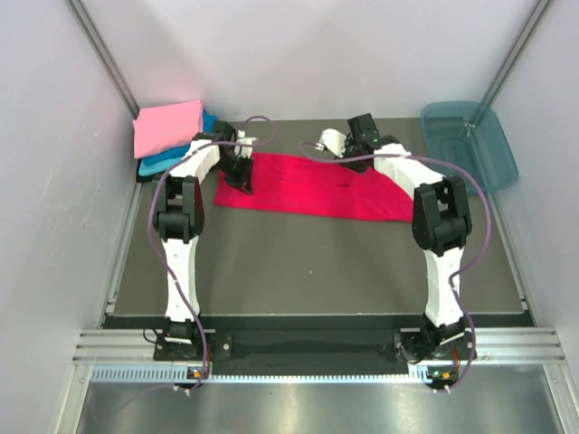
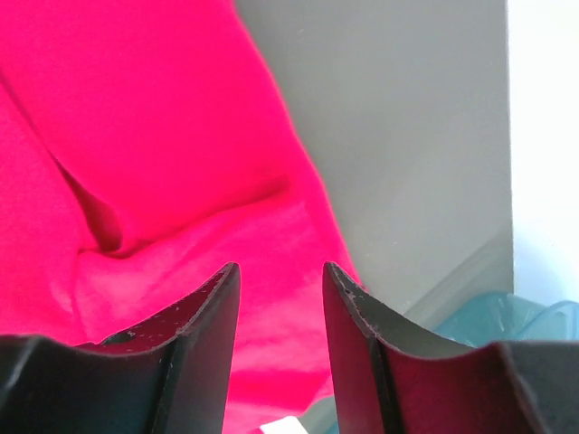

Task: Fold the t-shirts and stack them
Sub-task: Fold the tshirt

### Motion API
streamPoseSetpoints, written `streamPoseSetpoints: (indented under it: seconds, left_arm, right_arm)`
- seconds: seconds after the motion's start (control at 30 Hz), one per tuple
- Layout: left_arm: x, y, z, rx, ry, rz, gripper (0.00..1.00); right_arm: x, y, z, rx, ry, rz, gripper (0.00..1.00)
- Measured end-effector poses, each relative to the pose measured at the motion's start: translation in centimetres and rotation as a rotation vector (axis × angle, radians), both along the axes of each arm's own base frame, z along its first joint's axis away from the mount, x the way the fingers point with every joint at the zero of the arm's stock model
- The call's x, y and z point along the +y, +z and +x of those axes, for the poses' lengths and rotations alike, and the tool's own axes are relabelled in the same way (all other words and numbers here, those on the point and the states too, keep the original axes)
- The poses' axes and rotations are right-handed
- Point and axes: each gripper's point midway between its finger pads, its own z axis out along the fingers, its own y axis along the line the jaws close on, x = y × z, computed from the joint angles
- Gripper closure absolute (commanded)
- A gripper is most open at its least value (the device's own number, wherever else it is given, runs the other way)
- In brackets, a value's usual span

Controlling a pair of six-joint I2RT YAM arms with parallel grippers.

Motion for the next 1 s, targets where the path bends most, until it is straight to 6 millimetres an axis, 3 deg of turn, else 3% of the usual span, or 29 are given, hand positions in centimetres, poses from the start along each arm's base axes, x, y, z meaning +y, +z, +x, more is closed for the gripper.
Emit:
streamPoseSetpoints:
  seconds: [0.17, 0.37, 0.53, 0.77, 1.0]
  left_arm:
    - [0.6, 0.5, 0.0, -0.045, -0.079, 0.033, 0.67]
    - [2.8, 3.0, -1.3, -0.157, -0.341, 0.159, 0.58]
    - [5.1, 4.7, -2.9, -0.195, -0.562, 0.281, 0.58]
    - [7.3, 3.4, -5.1, -0.128, -0.768, 0.381, 0.55]
    - [7.4, 3.1, -5.0, -0.121, -0.820, 0.420, 0.54]
  right_arm:
    - [-1.4, -0.8, -1.9, 0.014, -0.039, -0.028, 0.56]
    - [-3.6, 2.3, -3.9, -0.009, -0.144, 0.042, 0.55]
    - [-3.9, 3.6, -5.3, -0.008, -0.177, 0.093, 0.55]
    - [-3.8, 2.8, -6.3, 0.038, -0.190, 0.111, 0.53]
    - [-3.6, 2.7, -6.5, 0.049, -0.190, 0.119, 0.53]
